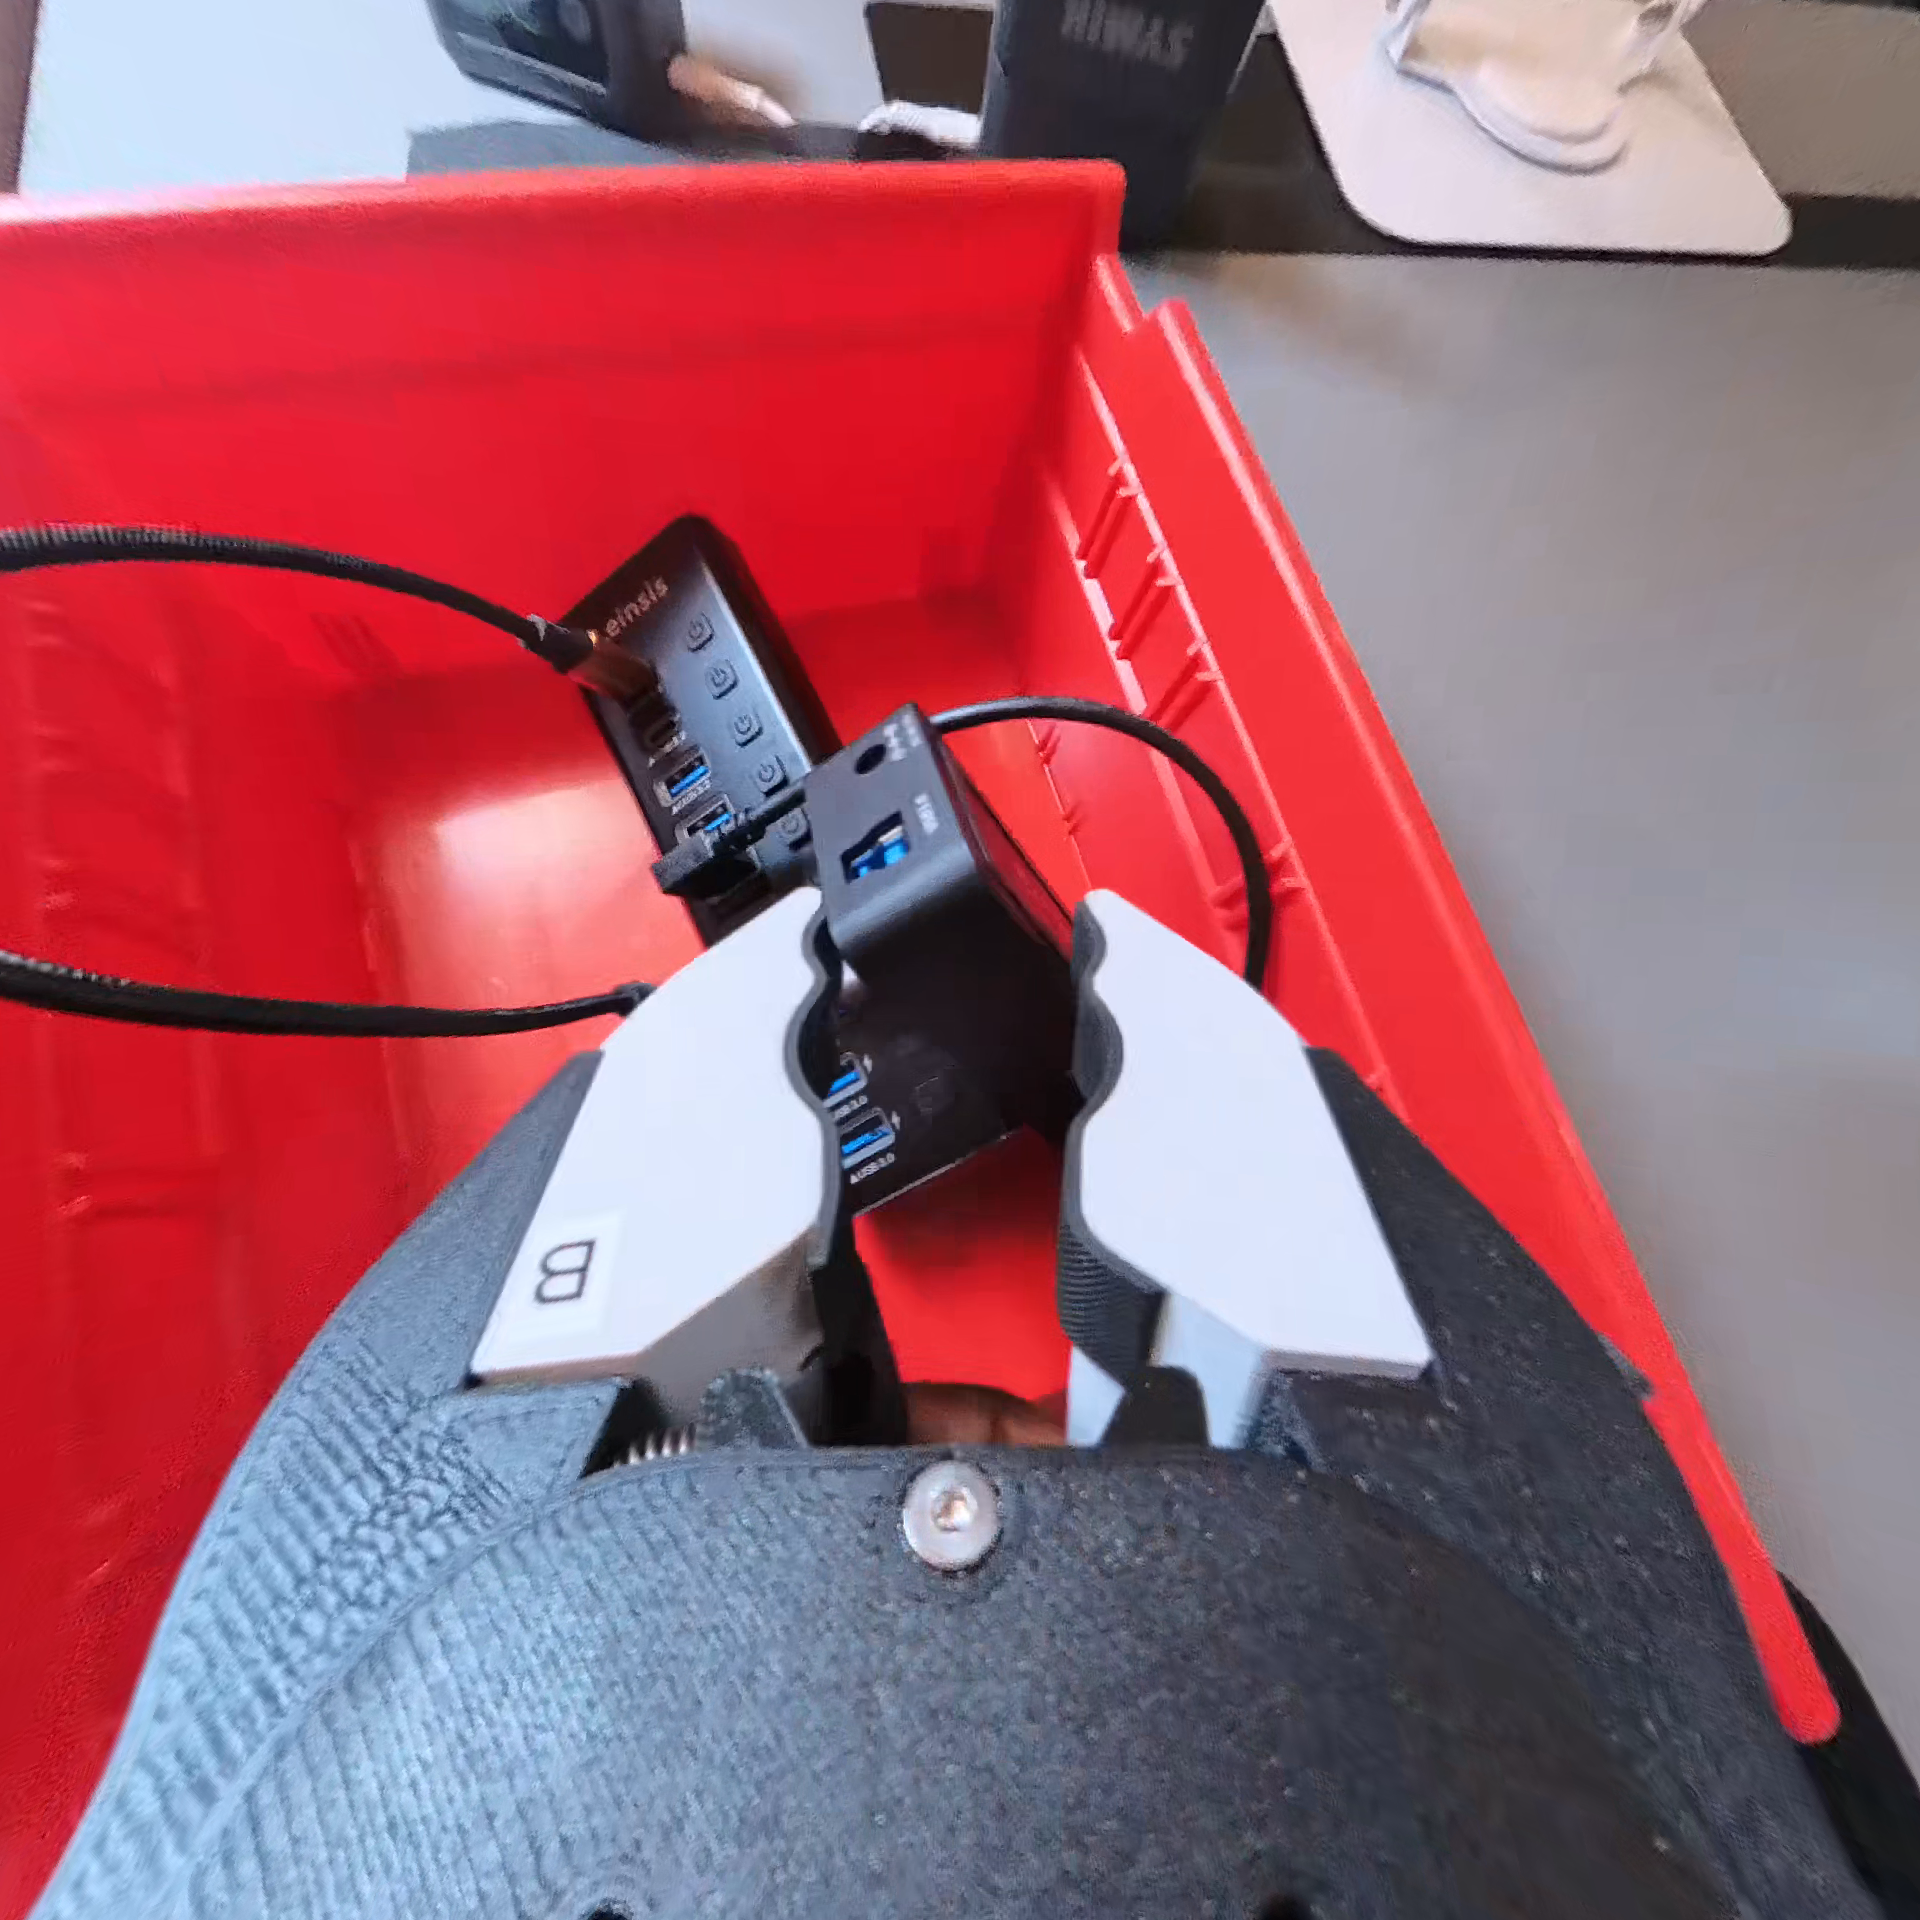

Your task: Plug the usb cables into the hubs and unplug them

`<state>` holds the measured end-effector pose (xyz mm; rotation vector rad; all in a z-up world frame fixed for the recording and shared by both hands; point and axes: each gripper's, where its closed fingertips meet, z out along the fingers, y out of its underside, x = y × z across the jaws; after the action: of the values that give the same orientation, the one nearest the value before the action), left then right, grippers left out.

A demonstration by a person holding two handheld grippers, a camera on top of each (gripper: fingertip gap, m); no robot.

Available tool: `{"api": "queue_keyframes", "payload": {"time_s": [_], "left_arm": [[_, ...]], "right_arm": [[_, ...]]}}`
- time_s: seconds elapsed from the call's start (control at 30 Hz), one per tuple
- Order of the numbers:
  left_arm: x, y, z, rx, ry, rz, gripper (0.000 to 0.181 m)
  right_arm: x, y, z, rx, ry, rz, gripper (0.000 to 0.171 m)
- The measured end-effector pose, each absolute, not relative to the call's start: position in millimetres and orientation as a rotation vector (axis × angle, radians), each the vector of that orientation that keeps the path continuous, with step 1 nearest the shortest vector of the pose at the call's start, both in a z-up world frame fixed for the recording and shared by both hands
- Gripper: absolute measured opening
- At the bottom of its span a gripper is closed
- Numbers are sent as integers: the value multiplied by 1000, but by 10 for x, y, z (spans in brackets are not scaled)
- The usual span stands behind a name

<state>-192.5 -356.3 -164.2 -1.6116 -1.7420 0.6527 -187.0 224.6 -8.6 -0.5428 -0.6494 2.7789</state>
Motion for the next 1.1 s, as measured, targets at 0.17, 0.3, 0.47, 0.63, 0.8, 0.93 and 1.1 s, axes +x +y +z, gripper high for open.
{"api": "queue_keyframes", "payload": {"time_s": [0.17,0.3,0.47,0.63,0.8,0.93,1.1], "left_arm": [[-1910,-3374,-1223,-1568,-1535,808,30],[-1830,-3210,-461,-1488,-1242,1169,29],[-1634,-2621,361,-1387,-783,1638,28],[-1556,-1586,380,-1468,-236,2057,29],[-1649,-669,-242,-1592,85,2085,29],[-1788,-418,-698,-1714,157,2116,32],[-1861,-383,-988,-1817,126,2079,28]], "right_arm": [[-1878,2107,-129,-520,-764,2675,103],[-1900,1998,-176,-522,-840,2645,101],[-1913,1835,-242,-494,-954,2523,99],[-1785,1593,-293,-304,-1076,2256,100],[-1589,1247,-309,-97,-1143,2079,99],[-1490,703,-483,28,-1343,1961,97],[-1535,48,-794,-18,-1548,1804,78]]}}
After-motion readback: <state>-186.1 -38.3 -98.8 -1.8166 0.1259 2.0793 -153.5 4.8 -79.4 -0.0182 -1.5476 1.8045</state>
